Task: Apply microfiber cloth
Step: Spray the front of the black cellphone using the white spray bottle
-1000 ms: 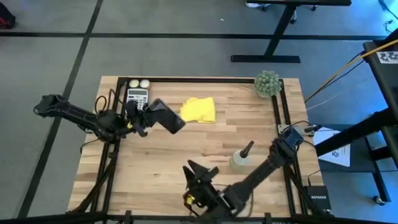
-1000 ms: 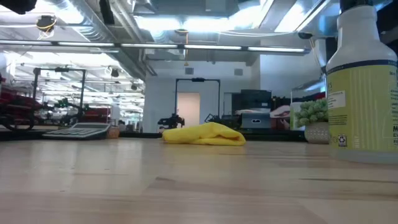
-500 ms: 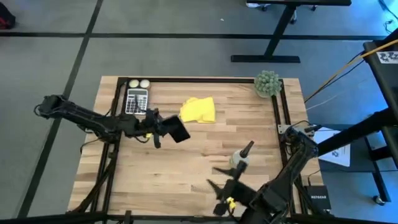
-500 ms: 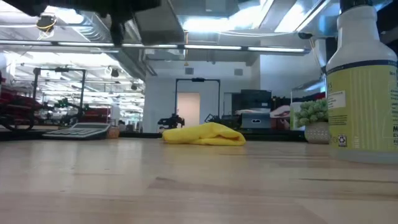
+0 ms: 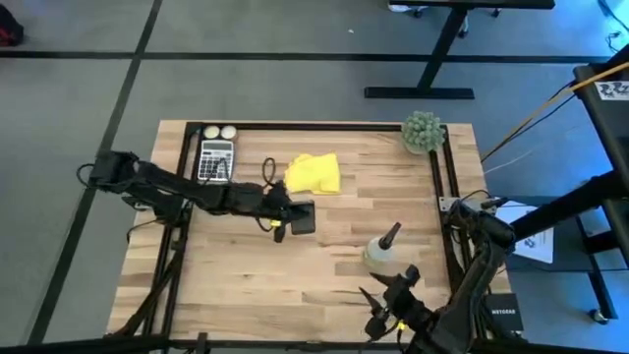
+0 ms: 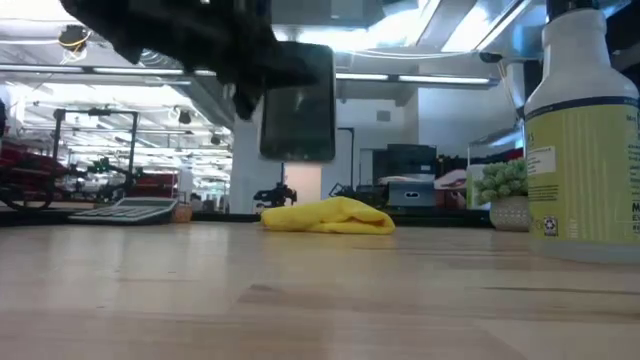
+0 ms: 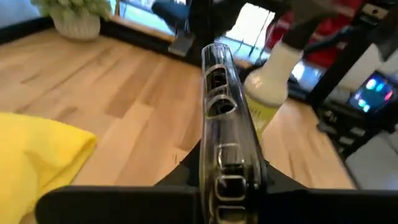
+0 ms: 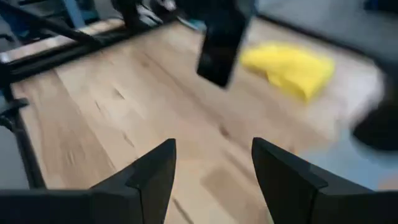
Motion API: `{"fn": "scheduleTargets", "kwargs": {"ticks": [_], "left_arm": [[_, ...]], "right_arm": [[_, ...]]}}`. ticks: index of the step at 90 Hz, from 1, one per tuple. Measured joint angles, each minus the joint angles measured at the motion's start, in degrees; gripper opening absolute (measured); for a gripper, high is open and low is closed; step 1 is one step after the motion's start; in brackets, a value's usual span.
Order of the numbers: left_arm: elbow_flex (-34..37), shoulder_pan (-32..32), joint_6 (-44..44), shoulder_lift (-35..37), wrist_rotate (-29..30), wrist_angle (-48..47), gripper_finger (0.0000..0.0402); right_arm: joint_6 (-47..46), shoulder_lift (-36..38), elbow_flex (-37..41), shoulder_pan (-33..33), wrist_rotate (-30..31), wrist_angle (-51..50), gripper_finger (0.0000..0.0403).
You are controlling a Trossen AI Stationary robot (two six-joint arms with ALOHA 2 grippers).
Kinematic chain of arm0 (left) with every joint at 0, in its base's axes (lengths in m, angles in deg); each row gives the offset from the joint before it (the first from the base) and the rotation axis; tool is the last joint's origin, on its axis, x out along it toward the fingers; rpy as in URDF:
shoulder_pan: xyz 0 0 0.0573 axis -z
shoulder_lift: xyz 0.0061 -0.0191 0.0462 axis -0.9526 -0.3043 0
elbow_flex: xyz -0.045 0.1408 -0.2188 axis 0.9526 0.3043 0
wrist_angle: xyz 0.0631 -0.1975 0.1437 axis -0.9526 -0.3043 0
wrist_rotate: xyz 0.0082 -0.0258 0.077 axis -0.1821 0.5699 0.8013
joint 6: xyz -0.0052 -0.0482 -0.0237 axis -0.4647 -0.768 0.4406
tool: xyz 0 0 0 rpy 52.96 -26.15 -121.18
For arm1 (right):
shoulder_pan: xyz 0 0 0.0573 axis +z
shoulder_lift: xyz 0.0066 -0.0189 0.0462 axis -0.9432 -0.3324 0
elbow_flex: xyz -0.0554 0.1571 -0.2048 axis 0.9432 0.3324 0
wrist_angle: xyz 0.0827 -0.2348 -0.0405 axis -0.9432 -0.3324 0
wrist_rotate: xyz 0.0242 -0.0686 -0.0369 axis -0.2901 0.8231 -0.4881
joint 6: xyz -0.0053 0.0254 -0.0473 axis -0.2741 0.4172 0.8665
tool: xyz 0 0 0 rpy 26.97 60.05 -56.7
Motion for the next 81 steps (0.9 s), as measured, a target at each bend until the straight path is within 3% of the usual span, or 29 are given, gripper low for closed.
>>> {"fn": "scheduleTargets", "kwargs": {"ticks": [14, 28, 41, 49, 60, 65, 70, 81], "left_arm": [[-0.86, -0.06, 0.02, -2.36, -0.12, 0.11, 0.0017], [-1.63, -0.27, 0.28, -3.46, -0.23, 0.7, 0.0017], [-4.2, -0.34, 2.98, -6.45, -1.44, 2.35, 0.0017], [-6.58, -0.32, 3.77, -9.43, -4.06, 3.96, 0.0017], [-9.82, -0.28, 3.95, -13.29, -5.56, 3.74, 0.0017], [-11.17, -0.28, 4.02, -14.98, -5.69, 3.55, 0.0017], [-12.96, -0.35, 4.1, -16.81, -5.67, 3.46, 0.0017], [-16.96, -0.71, 5.27, -20.8, -5.76, 3.8, 0.0017]], "right_arm": [[-11.34, -0.02, 8.49, 3.22, -3.32, 7.28, 0.0195], [-11.73, -0.02, 15.05, 4.24, -7.65, 19.27, 0.0196], [-10.81, -0.02, 19.35, 3.39, -10.41, 17.45, 0.0195], [-8.81, -0.02, 19.57, 3.01, -17.2, 12.32, 0.0195], [3.0, -0.02, 17.9, 2.94, -30.77, 7.61, 0.0195], [7.26, 0.04, 17.17, 3.11, -33.62, 4.56, 0.0195], [8.78, 0.25, 17.38, 3.31, -32.24, 2.4, 0.0195], [10.02, 2.84, 21.57, 2.77, -22.79, 2.33, 0.0195]]}}
